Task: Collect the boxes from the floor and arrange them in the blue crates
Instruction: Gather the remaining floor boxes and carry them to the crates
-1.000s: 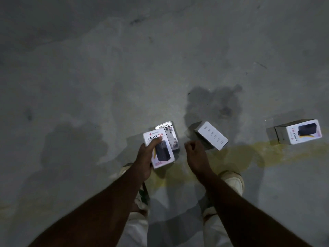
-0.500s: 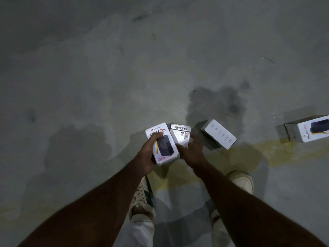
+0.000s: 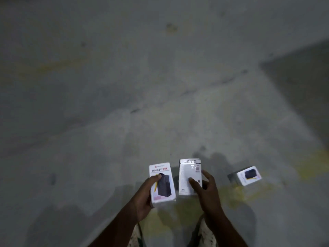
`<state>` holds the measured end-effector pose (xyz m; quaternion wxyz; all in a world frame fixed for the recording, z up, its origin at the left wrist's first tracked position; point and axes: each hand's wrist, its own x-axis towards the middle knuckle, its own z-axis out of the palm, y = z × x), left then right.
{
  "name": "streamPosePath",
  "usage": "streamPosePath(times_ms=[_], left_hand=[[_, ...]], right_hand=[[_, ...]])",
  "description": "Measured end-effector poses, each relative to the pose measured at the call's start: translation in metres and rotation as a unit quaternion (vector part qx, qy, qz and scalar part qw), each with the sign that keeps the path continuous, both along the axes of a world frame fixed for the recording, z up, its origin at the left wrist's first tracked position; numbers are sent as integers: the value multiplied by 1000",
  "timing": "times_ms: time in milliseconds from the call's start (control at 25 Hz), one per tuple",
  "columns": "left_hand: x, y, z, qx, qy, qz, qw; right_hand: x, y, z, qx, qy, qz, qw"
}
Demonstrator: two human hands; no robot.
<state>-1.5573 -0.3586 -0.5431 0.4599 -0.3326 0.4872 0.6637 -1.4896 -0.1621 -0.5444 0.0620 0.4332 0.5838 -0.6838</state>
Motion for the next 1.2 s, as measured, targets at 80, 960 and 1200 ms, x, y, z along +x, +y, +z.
streamPosePath(times_ms=[80,960,1200], left_hand=[[-14,36,61,-24,53,-48,997],[10,174,485,24,274,-206,939],[24,180,512,68,301,-305,901]], right_hand=[[-10,28,70,-15,40,-9,999],[77,99,491,36,202,-220,954],[123,74,515,68,203,-307,927]])
